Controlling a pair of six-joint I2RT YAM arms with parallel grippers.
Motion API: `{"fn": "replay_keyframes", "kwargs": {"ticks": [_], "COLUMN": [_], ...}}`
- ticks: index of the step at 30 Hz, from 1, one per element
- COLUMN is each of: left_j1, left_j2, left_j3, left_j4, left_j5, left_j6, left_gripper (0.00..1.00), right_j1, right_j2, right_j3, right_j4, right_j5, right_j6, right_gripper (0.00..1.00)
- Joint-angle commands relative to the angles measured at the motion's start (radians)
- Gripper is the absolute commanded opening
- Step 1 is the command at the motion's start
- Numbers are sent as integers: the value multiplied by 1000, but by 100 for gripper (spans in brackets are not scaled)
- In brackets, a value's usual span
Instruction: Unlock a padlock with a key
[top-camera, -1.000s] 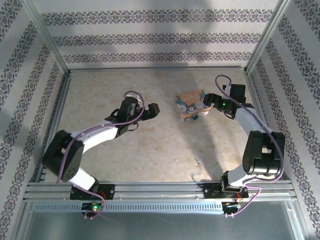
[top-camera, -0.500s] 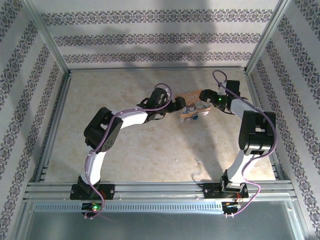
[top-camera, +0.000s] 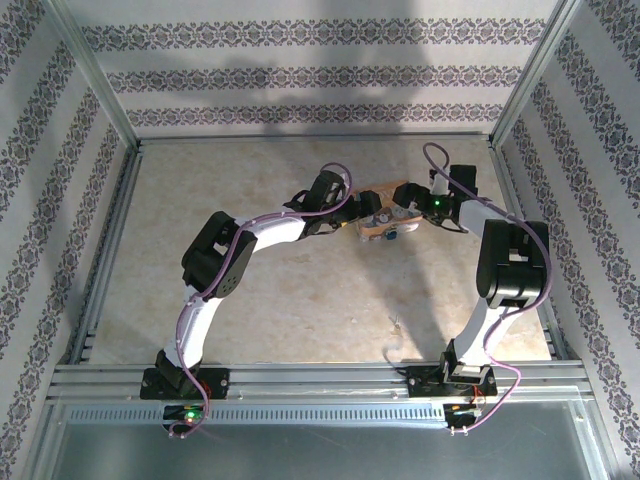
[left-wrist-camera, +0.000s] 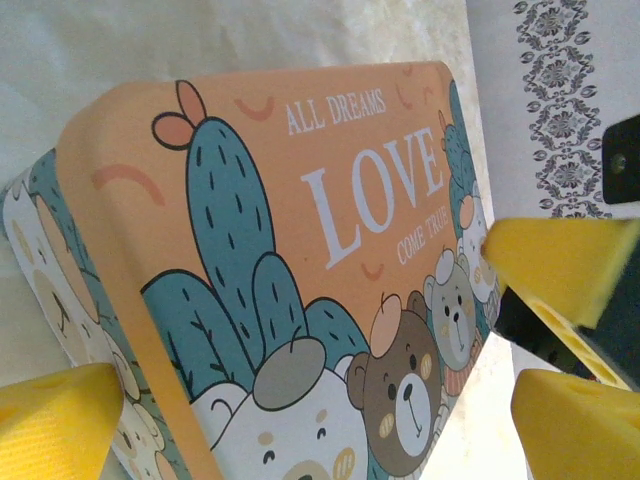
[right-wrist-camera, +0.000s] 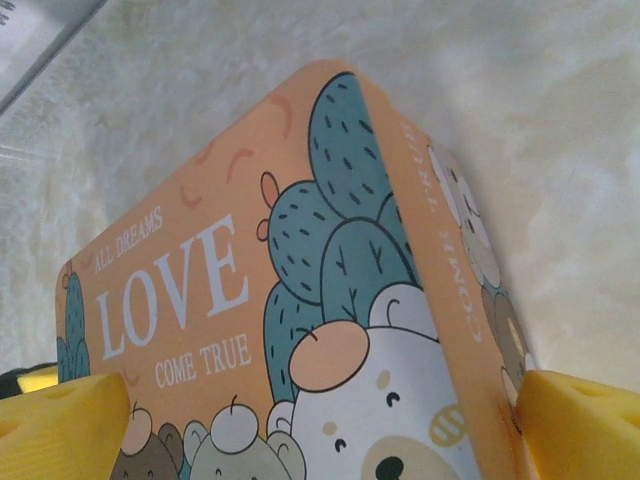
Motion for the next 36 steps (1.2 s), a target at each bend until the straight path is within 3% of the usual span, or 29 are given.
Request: {"fn": "replay_keyframes", "kwargs": {"ticks": [1,13,25,31,36], "left_j1": [-5,55,151,189,224], "left_j2": [-20,-203,-346,-406,-489], "left_j3": [7,-246,-450,-522,-572], "left_j4": [-25,4,22,27,18], "left_j5": [17,-3,-29,-63,-104], "left_j6": [31,79,111,113,135], "left_gripper": [100,99,99,99,99], "right_j1": [59,307,581,613,601], "right_j2": [-74,-274,-297,-312,-377], "right_j3": [-54,-260,-327,-340,-327], "right_j4": [-30,31,118,106,-37], "right_j5": [-75,51,168,250,361], "right_j6": [19,140,291,310,269], "right_gripper": [98,98,98,98,98]}}
